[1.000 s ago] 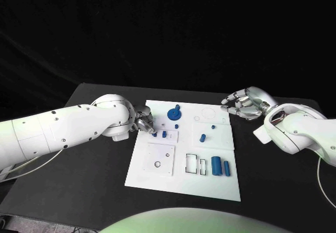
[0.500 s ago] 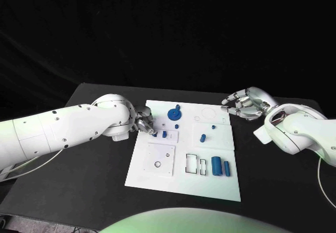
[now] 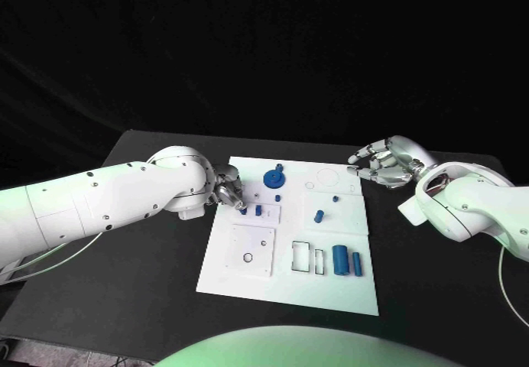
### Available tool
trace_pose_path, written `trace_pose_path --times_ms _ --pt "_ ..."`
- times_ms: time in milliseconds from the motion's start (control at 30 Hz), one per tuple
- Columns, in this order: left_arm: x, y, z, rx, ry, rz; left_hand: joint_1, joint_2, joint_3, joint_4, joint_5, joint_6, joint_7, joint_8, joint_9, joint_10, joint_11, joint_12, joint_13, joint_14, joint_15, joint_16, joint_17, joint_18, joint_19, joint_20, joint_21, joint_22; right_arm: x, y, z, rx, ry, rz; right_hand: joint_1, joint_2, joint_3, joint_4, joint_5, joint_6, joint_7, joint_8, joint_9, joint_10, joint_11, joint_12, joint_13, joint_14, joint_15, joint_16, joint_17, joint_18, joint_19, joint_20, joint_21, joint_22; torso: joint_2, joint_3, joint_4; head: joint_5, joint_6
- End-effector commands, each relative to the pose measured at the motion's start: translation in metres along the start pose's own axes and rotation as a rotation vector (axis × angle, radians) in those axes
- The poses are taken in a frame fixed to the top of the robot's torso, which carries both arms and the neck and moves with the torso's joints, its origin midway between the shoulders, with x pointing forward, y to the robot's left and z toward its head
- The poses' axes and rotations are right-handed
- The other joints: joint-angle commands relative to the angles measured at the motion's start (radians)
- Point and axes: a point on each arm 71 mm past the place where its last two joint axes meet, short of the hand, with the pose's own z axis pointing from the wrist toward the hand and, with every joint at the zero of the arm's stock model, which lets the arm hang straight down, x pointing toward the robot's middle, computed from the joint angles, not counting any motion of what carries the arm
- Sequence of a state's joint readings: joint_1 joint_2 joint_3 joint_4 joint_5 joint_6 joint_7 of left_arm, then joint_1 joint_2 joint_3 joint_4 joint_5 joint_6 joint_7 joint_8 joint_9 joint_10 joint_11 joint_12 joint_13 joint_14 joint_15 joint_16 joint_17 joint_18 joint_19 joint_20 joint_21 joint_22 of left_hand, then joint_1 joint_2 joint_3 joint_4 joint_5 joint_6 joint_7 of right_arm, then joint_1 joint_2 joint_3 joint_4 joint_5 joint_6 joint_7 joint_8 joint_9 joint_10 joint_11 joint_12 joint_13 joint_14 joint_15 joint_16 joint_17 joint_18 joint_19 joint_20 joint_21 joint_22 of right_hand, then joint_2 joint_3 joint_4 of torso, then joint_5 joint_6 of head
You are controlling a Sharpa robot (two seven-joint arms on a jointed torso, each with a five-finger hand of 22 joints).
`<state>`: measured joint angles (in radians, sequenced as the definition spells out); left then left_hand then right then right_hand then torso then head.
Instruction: Assemble the parts on the task board
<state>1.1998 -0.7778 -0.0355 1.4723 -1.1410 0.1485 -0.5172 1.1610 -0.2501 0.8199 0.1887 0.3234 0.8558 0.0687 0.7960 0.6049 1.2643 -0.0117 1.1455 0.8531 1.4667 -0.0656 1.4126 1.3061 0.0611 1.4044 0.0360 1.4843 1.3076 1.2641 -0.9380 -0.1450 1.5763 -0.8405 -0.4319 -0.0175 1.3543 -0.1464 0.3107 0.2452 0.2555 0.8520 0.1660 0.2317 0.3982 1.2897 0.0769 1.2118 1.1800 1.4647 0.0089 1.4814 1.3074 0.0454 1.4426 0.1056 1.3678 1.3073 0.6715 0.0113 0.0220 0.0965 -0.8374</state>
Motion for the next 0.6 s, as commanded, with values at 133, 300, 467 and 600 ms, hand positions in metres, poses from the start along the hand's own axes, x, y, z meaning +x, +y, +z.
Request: trace_pose_path --times_ms 133,300,467,600 --pt "0.0063 -0.0046 0.0020 0.019 0.043 0.024 -0.007 0.001 0.160 -0.181 0.050 0.017 -0.006 -0.002 -0.007 0.029 -0.005 0.028 0.039 0.038 -0.009 -0.001 0.001 -0.010 0.009 -0.001 0.006 0.055 0.0017 0.0006 0.0000 -0.005 0.016 -0.008 -0.005 0.000 0.004 0.003 0.005 -0.005 -0.001 0.006 0.001 -0.007 0.000 -0.006 -0.001 0.057 -0.006 -0.005 0.054 0.010 -0.007 0.003 -0.002 0.121 0.000 0.0004 0.0000 -0.003 -0.004" --pt "0.0071 -0.0051 0.0023 0.021 0.053 0.029 -0.009 0.000 0.156 -0.181 0.055 0.020 -0.006 -0.003 -0.009 0.033 -0.005 0.032 0.046 0.038 -0.009 -0.002 0.000 -0.010 0.010 -0.001 0.007 0.057 0.0019 0.0008 0.0000 -0.006 0.017 -0.008 -0.005 0.000 0.004 0.003 0.005 -0.005 -0.001 0.006 0.001 -0.007 0.000 -0.006 -0.001 0.057 -0.006 -0.005 0.054 0.010 -0.007 0.003 -0.002 0.121 0.000 0.0005 0.0016 -0.005 -0.008" --pt "0.0078 -0.0054 0.0023 0.023 0.062 0.032 -0.012 -0.001 0.151 -0.181 0.061 0.023 -0.007 -0.005 -0.010 0.038 -0.005 0.037 0.056 0.038 -0.009 -0.001 0.001 -0.011 0.011 -0.001 0.008 0.058 0.0016 0.0007 -0.0003 -0.006 0.016 -0.008 -0.005 0.000 0.004 0.003 0.005 -0.005 -0.001 0.006 0.001 -0.007 0.000 -0.006 -0.001 0.057 -0.006 -0.005 0.054 0.010 -0.007 0.003 -0.002 0.121 0.000 -0.0002 0.0014 -0.005 -0.009" --pt "0.0080 -0.0053 0.0023 0.022 0.065 0.031 -0.015 -0.002 0.146 -0.180 0.063 0.026 -0.008 -0.005 -0.011 0.040 -0.006 0.039 0.058 0.038 -0.010 -0.001 0.001 -0.011 0.011 -0.001 0.008 0.059 0.0015 0.0006 -0.0004 -0.006 0.015 -0.008 -0.005 0.000 0.004 0.003 0.005 -0.005 -0.001 0.006 0.001 -0.007 0.000 -0.006 -0.001 0.057 -0.006 -0.005 0.054 0.010 -0.007 0.003 -0.002 0.121 0.000 -0.0005 0.0019 -0.007 -0.010"
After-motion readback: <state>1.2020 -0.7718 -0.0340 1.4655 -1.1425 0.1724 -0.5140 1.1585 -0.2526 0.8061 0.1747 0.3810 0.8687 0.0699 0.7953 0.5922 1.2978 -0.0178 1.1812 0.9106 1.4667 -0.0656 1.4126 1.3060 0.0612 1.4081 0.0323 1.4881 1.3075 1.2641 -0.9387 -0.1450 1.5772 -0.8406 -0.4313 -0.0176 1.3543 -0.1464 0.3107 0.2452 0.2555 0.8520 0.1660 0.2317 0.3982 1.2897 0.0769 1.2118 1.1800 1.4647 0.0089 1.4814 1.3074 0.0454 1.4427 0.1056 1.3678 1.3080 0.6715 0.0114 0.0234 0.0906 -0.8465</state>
